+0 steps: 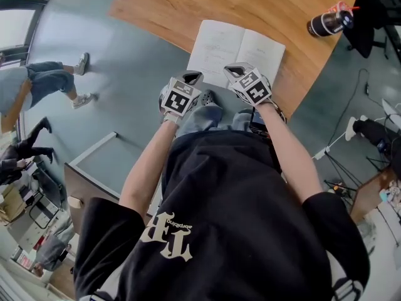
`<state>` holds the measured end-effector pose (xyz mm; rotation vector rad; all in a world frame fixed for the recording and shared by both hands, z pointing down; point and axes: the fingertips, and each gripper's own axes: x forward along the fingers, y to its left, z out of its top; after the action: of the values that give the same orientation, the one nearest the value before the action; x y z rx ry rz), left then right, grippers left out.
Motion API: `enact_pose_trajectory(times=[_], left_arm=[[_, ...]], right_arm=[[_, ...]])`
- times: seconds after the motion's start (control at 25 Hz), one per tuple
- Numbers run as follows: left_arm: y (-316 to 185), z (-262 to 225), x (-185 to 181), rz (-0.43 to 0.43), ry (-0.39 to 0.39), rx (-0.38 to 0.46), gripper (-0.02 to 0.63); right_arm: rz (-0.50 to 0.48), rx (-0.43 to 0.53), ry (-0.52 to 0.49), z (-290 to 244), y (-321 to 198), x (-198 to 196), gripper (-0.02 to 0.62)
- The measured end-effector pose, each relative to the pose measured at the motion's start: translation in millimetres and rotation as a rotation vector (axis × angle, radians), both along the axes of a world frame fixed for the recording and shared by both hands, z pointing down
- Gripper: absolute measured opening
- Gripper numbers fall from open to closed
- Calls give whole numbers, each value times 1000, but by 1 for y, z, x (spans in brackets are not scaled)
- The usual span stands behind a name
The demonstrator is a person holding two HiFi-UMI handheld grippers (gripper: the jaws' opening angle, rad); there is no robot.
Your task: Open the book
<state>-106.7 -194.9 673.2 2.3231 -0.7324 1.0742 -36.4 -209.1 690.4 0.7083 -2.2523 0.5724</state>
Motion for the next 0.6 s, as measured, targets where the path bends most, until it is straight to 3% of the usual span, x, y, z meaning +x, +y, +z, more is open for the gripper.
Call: enact_pose_trajectory(times=[0.6], left_arm=[[39,7,145,233,51,-23,5]], right_arm=[[269,-19,59,-10,62,164,-14]])
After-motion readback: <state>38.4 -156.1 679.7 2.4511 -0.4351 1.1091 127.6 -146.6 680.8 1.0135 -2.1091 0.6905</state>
